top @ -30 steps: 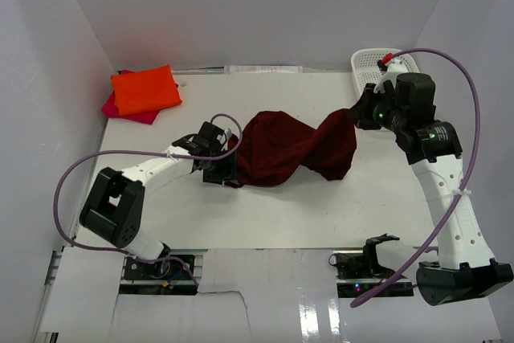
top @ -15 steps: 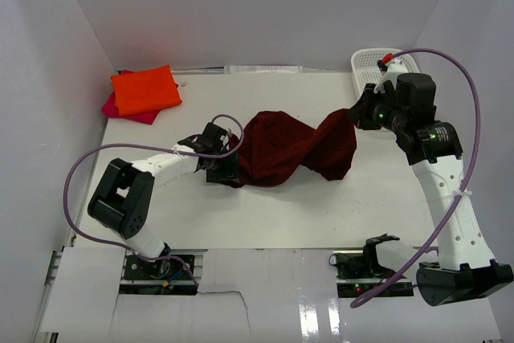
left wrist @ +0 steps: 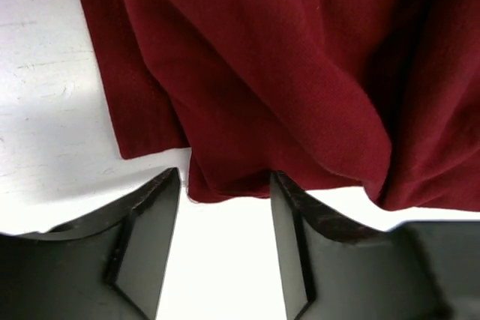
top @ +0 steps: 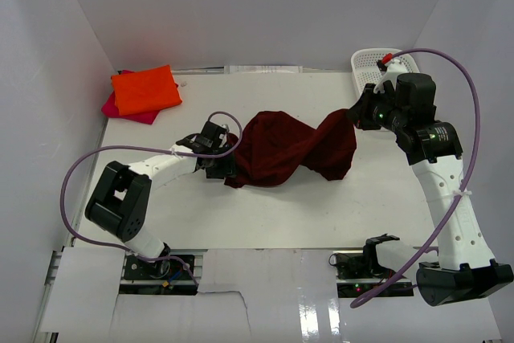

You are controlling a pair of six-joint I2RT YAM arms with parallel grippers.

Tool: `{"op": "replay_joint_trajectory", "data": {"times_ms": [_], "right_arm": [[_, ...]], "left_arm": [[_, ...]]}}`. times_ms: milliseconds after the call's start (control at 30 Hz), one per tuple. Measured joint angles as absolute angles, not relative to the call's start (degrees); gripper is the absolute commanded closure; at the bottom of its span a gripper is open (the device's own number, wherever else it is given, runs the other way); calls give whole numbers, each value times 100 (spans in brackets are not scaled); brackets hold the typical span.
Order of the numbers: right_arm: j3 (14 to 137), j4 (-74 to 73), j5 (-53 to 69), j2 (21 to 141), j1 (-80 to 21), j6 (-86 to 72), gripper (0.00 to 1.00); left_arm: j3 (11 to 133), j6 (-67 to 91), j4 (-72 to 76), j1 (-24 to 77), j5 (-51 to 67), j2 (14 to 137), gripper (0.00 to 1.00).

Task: Fold and stack the t-shirts
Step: Flatten out the tshirt

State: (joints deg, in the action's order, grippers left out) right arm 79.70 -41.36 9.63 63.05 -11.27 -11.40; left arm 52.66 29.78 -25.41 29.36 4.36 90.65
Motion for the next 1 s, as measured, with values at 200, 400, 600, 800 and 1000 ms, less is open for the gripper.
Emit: {"op": "replay_joint_trajectory", "data": {"times_ms": [200, 400, 600, 800, 1000], "right_arm": [[7970, -4136, 985, 6307, -1127, -1138, 92], [7970, -4136, 1009, 6307, -1127, -1138, 92], [7970, -4136, 1026, 6307, -1127, -1138, 92], [7970, -4136, 1024, 6316, -1127, -1138, 92], [7970, -4136, 1000, 6348, -1127, -1140, 92]], "left_arm": [[5264, 3006, -2432, 2936, 443, 9091, 58], [5264, 3030, -2279, 2936, 548, 9242, 73], [5269, 2993, -2241, 2936, 711, 9347, 82], [6051, 2829, -3109, 2936, 768, 9336, 83], [7391, 2565, -4202, 2936, 460, 9233, 84]]}}
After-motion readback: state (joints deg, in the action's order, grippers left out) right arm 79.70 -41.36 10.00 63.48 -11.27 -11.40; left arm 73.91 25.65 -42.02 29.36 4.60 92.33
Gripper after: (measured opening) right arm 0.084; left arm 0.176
